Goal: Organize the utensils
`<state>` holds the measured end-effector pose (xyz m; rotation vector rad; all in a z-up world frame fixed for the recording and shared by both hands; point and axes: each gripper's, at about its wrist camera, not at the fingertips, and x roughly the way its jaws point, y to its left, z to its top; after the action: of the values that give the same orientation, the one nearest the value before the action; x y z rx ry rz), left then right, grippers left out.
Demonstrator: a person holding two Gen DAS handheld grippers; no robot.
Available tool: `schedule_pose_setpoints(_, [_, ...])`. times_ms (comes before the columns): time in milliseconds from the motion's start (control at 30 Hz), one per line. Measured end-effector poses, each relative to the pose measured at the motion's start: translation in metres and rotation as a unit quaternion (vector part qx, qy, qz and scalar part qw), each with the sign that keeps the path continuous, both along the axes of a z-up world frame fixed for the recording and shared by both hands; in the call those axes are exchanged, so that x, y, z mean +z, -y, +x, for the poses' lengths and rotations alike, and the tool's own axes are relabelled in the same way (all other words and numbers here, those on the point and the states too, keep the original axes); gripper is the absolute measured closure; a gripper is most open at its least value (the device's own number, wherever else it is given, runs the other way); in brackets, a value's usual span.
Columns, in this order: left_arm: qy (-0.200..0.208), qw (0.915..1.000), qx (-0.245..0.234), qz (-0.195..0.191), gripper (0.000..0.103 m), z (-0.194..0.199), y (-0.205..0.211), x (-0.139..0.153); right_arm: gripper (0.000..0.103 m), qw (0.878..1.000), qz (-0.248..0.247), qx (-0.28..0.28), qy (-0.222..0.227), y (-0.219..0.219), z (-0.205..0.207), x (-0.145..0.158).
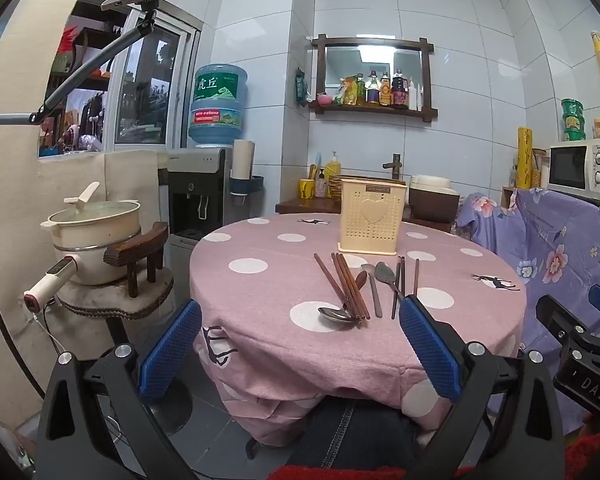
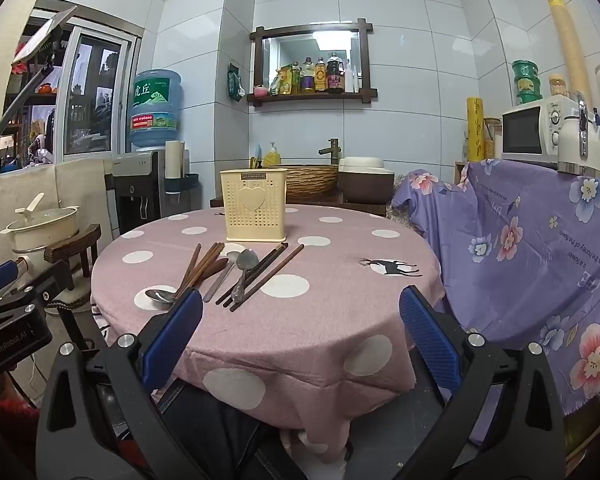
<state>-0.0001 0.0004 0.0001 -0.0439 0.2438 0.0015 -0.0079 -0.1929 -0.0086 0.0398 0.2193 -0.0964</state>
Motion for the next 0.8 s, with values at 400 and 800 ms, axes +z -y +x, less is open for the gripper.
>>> schedule_pose_setpoints(400, [-0.001, 1.0000, -0.002, 0.003, 0.005, -0.0014, 0.0007, -0.0026, 0.006, 1.000, 0.000, 0.000, -0.003, -0.0001, 0.0007, -0.0008])
schedule_pose_setpoints(800, [-0.002, 1.0000, -0.003, 0.004, 0.005, -0.0004, 0.0006, -0.0030, 0.006, 1.000, 0.000, -0.001, -0.003, -0.0006, -0.0007, 0.0000])
